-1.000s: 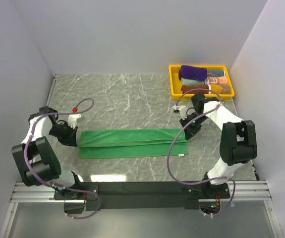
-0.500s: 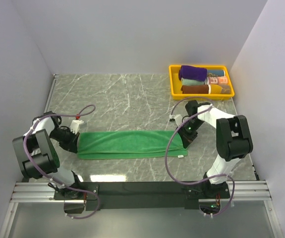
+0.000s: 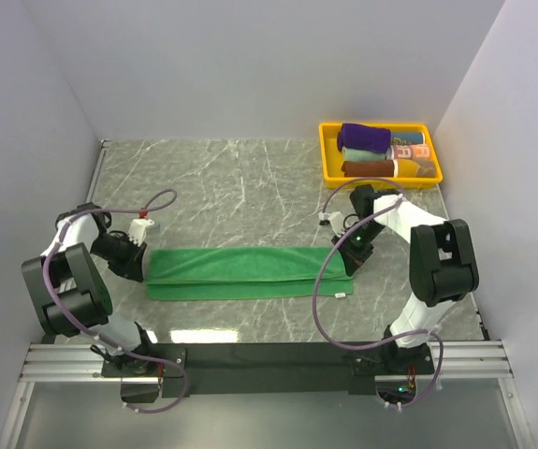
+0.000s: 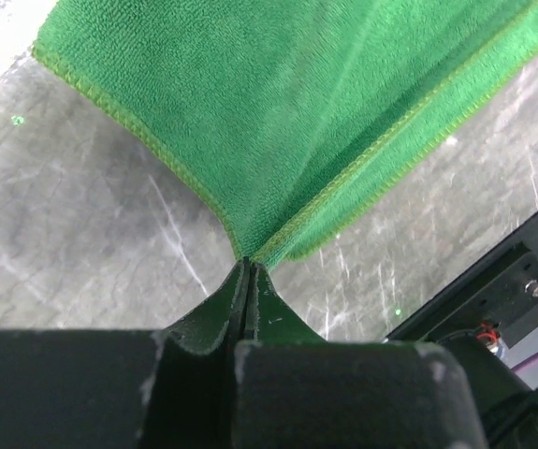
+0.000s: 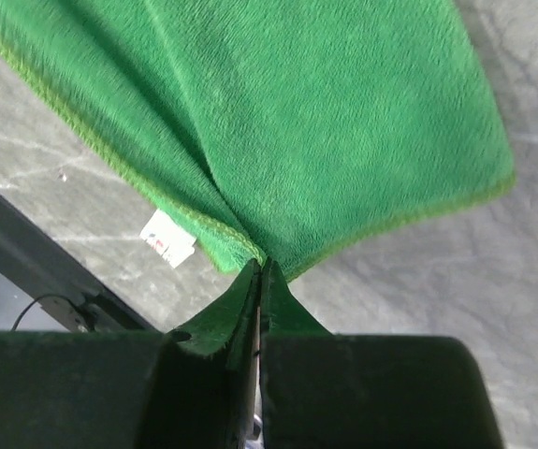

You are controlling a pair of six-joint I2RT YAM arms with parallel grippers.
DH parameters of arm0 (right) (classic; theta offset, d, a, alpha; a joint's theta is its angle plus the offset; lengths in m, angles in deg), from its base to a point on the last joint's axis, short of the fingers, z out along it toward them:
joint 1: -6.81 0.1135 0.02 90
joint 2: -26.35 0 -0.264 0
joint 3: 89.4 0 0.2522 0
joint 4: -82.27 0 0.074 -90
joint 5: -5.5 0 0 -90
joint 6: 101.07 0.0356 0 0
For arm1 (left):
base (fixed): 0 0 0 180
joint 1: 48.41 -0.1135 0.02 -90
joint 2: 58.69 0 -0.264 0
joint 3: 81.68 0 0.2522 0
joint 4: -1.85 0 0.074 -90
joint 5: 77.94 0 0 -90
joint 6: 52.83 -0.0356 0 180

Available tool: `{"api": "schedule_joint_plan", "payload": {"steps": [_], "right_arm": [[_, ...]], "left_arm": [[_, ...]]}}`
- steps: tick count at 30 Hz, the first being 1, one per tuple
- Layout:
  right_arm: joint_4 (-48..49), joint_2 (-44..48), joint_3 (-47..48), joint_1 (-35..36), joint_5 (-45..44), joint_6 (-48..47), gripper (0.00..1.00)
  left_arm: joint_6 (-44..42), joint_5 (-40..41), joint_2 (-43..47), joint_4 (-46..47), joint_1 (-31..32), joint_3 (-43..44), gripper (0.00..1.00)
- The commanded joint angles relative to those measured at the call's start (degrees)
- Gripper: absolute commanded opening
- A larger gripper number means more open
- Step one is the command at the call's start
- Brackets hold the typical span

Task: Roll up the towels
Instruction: Fold the towel

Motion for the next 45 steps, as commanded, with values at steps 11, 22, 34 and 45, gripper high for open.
{"api": "schedule_joint_plan", "payload": {"steps": [11,22,34,45], "right_arm": [[-0.35,2.42,-3.84,0.88,-2.79,-2.17,0.01],[-10.90,6.90,11.00,1.05,5.73,-0.69,0.62],[2.71,8.30,3.82,19.84,-0.32,8.55,0.33],[8.96,9.53,-2.62,16.98,-8.15,13.03,0.38]], "left_arm": [[-7.52,1.72,3.59,-2.66,-1.56,-4.62,0.18],[-9.64,-7.06,11.13,-8.47,-0.51,4.42,0.52],[-0.14,-9.70,13.00,1.56,15.32,-3.38,0.29],[7.32,-5.23,4.22,0.85,4.16,-1.03,0.34]]}}
